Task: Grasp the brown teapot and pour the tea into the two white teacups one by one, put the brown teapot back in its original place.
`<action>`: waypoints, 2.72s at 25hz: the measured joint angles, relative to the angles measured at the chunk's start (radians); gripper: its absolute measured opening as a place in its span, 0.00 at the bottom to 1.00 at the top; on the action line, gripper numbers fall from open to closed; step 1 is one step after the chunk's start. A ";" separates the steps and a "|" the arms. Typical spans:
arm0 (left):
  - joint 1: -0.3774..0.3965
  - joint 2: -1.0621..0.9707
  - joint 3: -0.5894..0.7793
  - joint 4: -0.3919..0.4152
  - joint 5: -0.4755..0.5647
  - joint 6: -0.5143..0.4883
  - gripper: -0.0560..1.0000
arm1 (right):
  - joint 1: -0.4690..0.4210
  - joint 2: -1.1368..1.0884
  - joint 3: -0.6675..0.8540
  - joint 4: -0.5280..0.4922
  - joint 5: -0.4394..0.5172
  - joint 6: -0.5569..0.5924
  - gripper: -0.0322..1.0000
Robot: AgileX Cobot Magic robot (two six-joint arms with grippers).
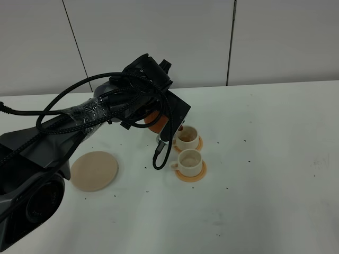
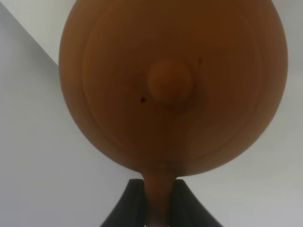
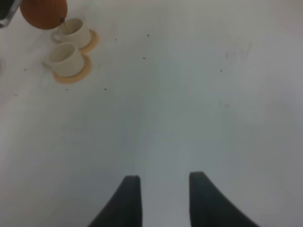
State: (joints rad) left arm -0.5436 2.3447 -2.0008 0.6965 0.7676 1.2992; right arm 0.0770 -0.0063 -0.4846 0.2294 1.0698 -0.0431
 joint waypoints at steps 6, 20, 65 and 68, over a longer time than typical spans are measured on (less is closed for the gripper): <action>0.000 0.000 0.000 0.016 -0.007 0.019 0.22 | 0.000 0.000 0.000 0.000 0.000 0.000 0.26; 0.000 0.000 0.000 0.017 -0.024 0.057 0.22 | 0.000 0.000 0.000 0.000 0.000 0.000 0.26; -0.008 0.000 0.000 0.066 -0.101 0.111 0.22 | 0.000 0.000 0.000 0.000 0.000 0.000 0.26; -0.008 0.000 0.000 0.066 -0.107 0.111 0.22 | 0.000 0.000 0.000 0.000 0.000 0.000 0.26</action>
State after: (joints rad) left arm -0.5521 2.3447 -2.0008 0.7624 0.6605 1.4106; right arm 0.0770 -0.0063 -0.4846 0.2294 1.0698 -0.0431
